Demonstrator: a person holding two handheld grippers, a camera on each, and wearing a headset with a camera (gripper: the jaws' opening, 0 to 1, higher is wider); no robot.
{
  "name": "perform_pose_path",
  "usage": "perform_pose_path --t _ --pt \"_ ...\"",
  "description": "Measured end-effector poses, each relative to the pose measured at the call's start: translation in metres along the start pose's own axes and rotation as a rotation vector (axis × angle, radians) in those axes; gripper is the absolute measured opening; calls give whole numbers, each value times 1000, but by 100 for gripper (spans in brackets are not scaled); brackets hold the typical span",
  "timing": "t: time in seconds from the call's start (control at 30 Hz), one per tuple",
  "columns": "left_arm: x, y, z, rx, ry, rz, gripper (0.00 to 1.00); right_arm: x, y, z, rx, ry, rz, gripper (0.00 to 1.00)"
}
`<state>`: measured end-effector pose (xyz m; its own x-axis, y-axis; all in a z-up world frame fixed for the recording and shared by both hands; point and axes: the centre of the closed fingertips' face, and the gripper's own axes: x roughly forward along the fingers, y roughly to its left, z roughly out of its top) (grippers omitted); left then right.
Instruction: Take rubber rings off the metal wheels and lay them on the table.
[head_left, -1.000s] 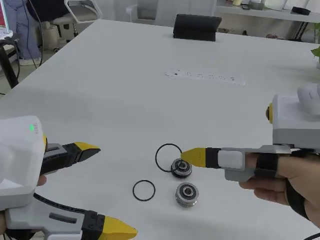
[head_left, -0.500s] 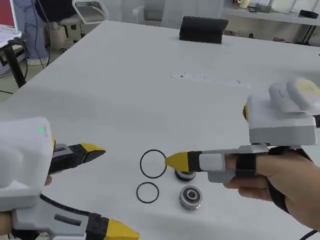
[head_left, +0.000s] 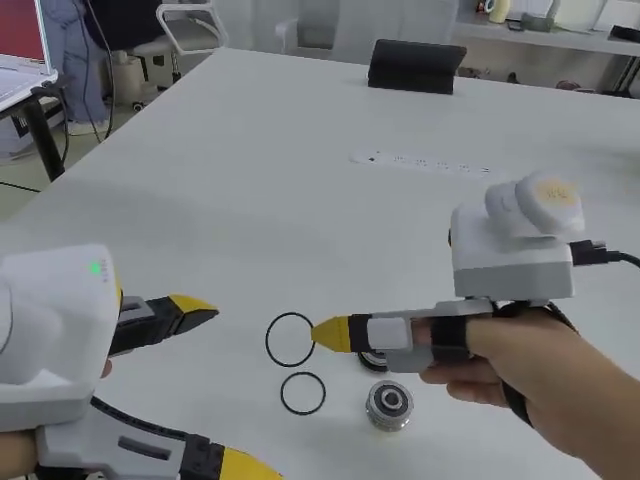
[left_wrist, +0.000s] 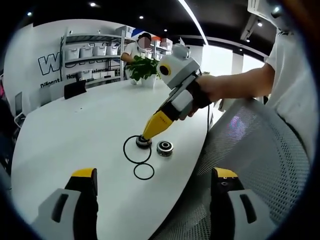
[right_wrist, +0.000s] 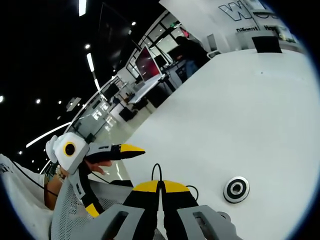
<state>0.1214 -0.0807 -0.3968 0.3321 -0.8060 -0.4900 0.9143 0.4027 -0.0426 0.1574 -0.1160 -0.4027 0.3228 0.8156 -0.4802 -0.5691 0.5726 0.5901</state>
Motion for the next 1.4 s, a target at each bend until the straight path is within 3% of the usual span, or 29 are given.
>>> perform_pose_path --t 0.13,0.3,0.43,1.03,1.4 --pt "0 1 -2 -6 6 2 92 5 -10 -15 95 -5 1 0" --pt "0 2 -2 -20 5 7 92 7 -26 -28 116 25 -35 0" --pt "0 2 -3 -35 5 6 91 9 -32 -34 183 21 -35 0" --pt "1 4 -6 -59 15 10 91 15 -48 -42 181 57 -74 0" --pt "1 5 -6 -66 15 11 91 17 -49 -45 163 73 -79 0"
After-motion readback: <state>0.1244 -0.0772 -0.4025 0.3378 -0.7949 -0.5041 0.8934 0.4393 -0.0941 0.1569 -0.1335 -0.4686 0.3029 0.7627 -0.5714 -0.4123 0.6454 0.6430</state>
